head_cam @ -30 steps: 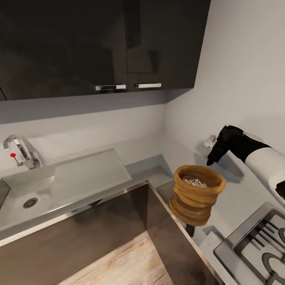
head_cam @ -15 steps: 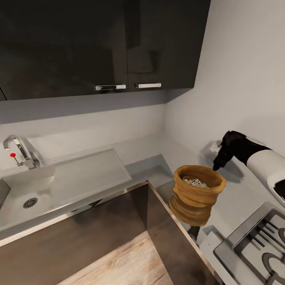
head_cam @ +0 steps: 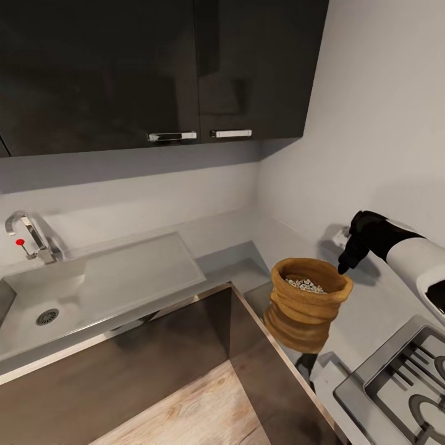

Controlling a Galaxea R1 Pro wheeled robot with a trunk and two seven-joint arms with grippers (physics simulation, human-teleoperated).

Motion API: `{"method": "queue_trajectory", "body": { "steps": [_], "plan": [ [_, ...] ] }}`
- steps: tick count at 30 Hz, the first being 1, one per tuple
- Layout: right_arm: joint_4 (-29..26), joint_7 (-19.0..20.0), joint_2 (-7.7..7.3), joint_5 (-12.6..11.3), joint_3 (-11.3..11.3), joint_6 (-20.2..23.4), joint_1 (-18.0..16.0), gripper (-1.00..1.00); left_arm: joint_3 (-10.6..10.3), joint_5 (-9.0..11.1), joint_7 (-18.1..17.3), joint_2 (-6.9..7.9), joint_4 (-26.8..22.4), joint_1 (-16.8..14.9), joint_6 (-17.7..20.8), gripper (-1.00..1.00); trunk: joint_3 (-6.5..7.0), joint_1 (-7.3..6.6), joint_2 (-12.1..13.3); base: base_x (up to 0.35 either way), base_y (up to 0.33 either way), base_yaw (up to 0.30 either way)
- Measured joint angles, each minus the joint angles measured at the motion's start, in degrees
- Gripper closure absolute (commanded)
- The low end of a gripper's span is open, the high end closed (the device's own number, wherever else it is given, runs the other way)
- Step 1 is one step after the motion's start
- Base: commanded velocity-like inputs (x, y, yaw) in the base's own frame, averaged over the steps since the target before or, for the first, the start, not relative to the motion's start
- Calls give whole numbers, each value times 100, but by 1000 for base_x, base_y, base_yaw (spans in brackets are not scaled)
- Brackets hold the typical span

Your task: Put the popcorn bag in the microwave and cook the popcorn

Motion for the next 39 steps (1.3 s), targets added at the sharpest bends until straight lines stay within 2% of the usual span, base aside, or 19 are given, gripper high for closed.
{"method": "queue_trajectory", "body": {
  "steps": [13,20,26,28,30,31,32,39],
  "plan": [
    [-2,-93,9,-52,-13,-107,65,-100,0,0,0,3,0,6,1,-100,0,0,0,0,0,0],
    [-1,-470,17,-107,-89,-248,171,-100,0,0,0,0,0,6,-1,-100,0,0,0,0,0,0],
    [-1,-692,17,-152,-232,-319,413,-100,0,0,0,1,0,6,1,-100,0,0,0,0,0,0],
    [-33,-727,26,-156,-331,-320,605,-100,0,0,0,-1,0,6,1,-100,0,0,1,0,0,0],
    [-56,-870,34,-151,-590,-319,821,-100,0,0,0,0,1,6,1,-100,2,-3,-7,0,0,0],
    [-60,-947,35,-143,-752,-324,821,-100,0,1,0,1,1,6,1,-100,2,-2,-6,0,0,0],
    [-62,-975,35,-144,-821,-345,826,-100,0,0,0,2,1,6,1,-100,2,-2,-5,0,0,0],
    [-55,-1003,27,-142,-889,-401,828,-100,0,3,0,1,1,15,1,-100,2,-2,-5,0,0,0]
  ]
}}
